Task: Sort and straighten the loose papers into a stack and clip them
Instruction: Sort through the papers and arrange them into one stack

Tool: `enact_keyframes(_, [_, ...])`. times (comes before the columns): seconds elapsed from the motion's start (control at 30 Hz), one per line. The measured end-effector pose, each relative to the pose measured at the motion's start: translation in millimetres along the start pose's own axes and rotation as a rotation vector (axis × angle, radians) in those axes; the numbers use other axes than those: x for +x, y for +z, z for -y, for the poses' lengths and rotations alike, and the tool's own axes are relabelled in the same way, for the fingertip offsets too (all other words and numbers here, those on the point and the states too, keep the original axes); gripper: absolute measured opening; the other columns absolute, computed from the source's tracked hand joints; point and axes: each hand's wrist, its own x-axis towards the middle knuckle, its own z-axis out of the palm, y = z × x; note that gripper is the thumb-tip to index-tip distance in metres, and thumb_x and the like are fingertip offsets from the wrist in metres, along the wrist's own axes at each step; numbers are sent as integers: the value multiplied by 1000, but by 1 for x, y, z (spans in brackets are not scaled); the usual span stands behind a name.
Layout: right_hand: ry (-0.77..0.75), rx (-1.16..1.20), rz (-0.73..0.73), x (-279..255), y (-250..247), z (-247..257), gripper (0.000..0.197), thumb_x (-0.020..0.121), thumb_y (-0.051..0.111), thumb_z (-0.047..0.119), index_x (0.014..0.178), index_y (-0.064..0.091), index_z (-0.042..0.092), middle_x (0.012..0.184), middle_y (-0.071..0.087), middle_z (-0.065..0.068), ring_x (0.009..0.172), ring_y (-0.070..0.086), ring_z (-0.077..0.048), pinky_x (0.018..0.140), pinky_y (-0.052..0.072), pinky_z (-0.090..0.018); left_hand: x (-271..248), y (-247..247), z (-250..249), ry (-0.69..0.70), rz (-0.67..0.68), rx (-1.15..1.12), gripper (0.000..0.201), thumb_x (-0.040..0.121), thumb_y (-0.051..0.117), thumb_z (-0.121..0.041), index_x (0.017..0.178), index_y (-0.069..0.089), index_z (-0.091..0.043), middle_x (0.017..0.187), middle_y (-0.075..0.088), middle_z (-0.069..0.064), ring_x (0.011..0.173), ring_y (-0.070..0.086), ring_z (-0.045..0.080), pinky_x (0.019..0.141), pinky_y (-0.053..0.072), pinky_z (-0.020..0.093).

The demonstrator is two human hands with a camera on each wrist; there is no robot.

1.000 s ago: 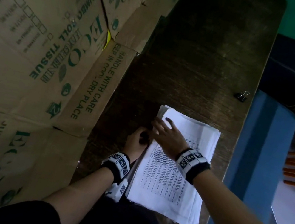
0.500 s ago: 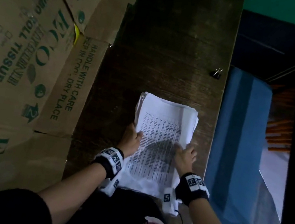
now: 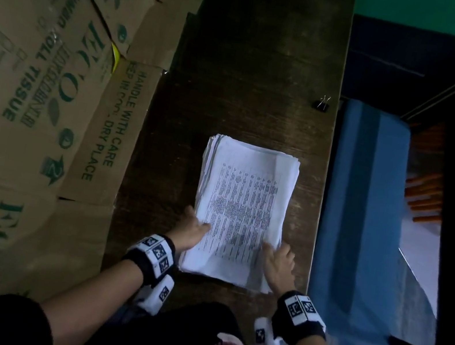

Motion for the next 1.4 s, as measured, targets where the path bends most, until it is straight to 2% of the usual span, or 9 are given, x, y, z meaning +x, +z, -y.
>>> enact_keyframes(0.33, [1, 497, 24, 63, -33, 44, 74, 77, 80, 32, 129, 36, 2, 130, 51, -16, 113, 53, -31, 96, 45, -43, 2, -18, -38, 362, -20, -251, 74, 82, 68, 3, 144, 31, -15, 135, 47, -5, 126, 46, 13, 100, 36, 25])
enact_keyframes(0.53, [-340, 981, 394, 25, -85, 51, 52, 76, 76, 3, 123, 61, 17, 123, 66, -15, 114, 62, -36, 93, 48, -60, -14, -46, -31, 489, 34, -356, 63, 77, 74, 2, 128, 46, -21, 124, 62, 0, 113, 61, 13, 99, 47, 32])
enact_keyframes(0.67, [-514, 1036, 149, -2, -111, 90, 39, 78, 77, 1, 113, 62, -2, 111, 67, -26, 102, 65, -45, 85, 52, -62, -21, -50, -50, 516, -155, -223, 69, 70, 82, -24, 129, 49, -12, 129, 59, 3, 119, 56, 18, 104, 43, 34])
enact_keyframes(0.8, [-702, 915, -140, -31, -128, 122, 22, 80, 72, -4, 92, 67, 13, 84, 75, 4, 80, 71, -11, 68, 58, -28, -36, -44, -72, 612, -403, -380, 51, 81, 71, -4, 128, 52, -5, 116, 61, -2, 107, 59, 13, 77, 46, 11])
enact_keyframes(0.97, [-836, 769, -76, -35, -148, 123, 34, 71, 76, 4, 101, 66, 16, 98, 73, -2, 93, 68, -21, 82, 56, -43, -42, -65, -81, 776, -308, -404, 77, 74, 75, -21, 140, 37, -8, 125, 60, -4, 112, 58, -3, 90, 51, 14])
enact_keyframes(1.03, [-865, 768, -31, -32, -151, 122, 38, 68, 74, 4, 103, 63, 15, 101, 68, -11, 95, 65, -24, 85, 53, -47, -49, -75, -91, 875, -246, -450, 83, 71, 78, -7, 138, 29, -1, 130, 55, 11, 119, 58, 13, 96, 53, 30])
enact_keyframes(1.13, [-902, 772, 35, -31, -159, 119, 49, 69, 78, 7, 114, 59, 16, 112, 64, -17, 103, 63, -25, 89, 53, -47, -52, -94, -105, 1014, -224, -492, 88, 64, 79, 12, 133, 24, 5, 128, 51, 10, 120, 56, 11, 95, 50, 25])
enact_keyframes(1.3, [-874, 795, -7, -31, -141, 134, 57, 69, 81, 14, 120, 55, 20, 120, 62, -14, 106, 65, -17, 82, 56, -29, -51, -104, -125, 1007, -179, -443, 70, 68, 79, -6, 128, 45, 1, 123, 61, 11, 117, 59, 19, 97, 51, 36])
enact_keyframes(1.4, [-878, 847, -167, -32, -130, 147, 30, 77, 77, 10, 101, 65, 21, 106, 66, -16, 94, 66, -21, 81, 56, -50, -54, -96, -135, 877, -305, -494, 48, 70, 79, -1, 113, 59, -11, 105, 68, -5, 101, 67, 9, 86, 57, 29])
